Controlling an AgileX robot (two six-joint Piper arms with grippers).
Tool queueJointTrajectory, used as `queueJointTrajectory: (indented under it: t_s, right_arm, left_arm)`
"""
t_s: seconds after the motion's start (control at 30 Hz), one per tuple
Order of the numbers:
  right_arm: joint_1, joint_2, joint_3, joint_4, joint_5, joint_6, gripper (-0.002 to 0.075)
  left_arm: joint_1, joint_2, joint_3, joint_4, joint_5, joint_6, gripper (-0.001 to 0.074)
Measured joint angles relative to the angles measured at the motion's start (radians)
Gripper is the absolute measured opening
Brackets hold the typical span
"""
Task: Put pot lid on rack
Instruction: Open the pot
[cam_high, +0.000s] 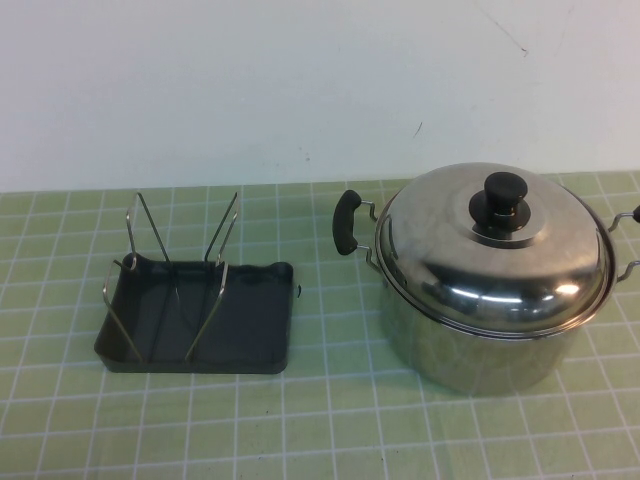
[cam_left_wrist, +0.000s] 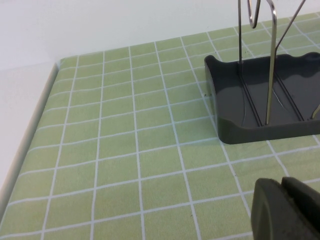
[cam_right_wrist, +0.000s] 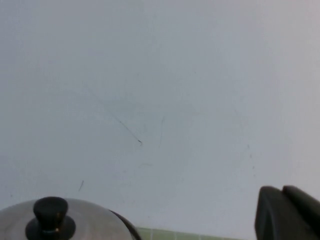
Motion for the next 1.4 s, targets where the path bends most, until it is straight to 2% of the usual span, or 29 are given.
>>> queueJointTrajectory:
  t_s: [0.13,0.23,0.33,0.5,0.57,0.67,0.9,1.13,1.23,1.37,1.4]
  right_arm:
    - [0.080,0.200,-0.060,0.005,-0.122,0.002,0.0004]
    - [0.181,0.360,-0.100,0.010,-0.226,0.004,0.0055]
    - [0.275,0.538,-0.129,0.007,-0.356,0.004,0.0172]
    - [0.321,0.819,-0.179,-0.057,-0.594,-0.007,0.0465]
    - [0.321,0.909,-0.208,-0.061,-0.652,-0.009,0.0522]
    - [0.321,1.026,-0.258,-0.064,-0.683,-0.009,0.0555]
    - [0.321,1.203,-0.302,-0.067,-0.720,0.024,0.0568]
    - [0.321,1.266,-0.303,-0.049,-0.725,0.050,0.0557]
    - [0.321,1.271,-0.303,-0.049,-0.725,0.065,0.0501]
    - [0.322,1.273,-0.303,-0.049,-0.735,0.071,0.0330]
    - [0.323,1.270,-0.303,-0.049,-0.735,0.070,0.0335]
  left_arm:
    - [0.000,0.000,0.000,0.000,0.000,0.000,-0.0003]
    - [0.000,0.000,0.000,0.000,0.000,0.000,-0.0003]
    - [0.000,0.000,0.000,0.000,0.000,0.000,-0.0003]
    - [0.000,0.000,0.000,0.000,0.000,0.000,-0.0003]
    - [0.000,0.000,0.000,0.000,0.000,0.000,-0.0003]
    - [0.000,0.000,0.000,0.000,0.000,0.000,-0.0003]
    - [0.000,0.000,0.000,0.000,0.000,0.000,-0.0003]
    - [0.000,0.000,0.000,0.000,0.000,0.000,-0.0003]
    - [0.000,0.000,0.000,0.000,0.000,0.000,-0.0003]
    - [0.000,0.000,0.000,0.000,0.000,0.000,-0.0003]
    - [0.000,0.000,0.000,0.000,0.000,0.000,-0.0003]
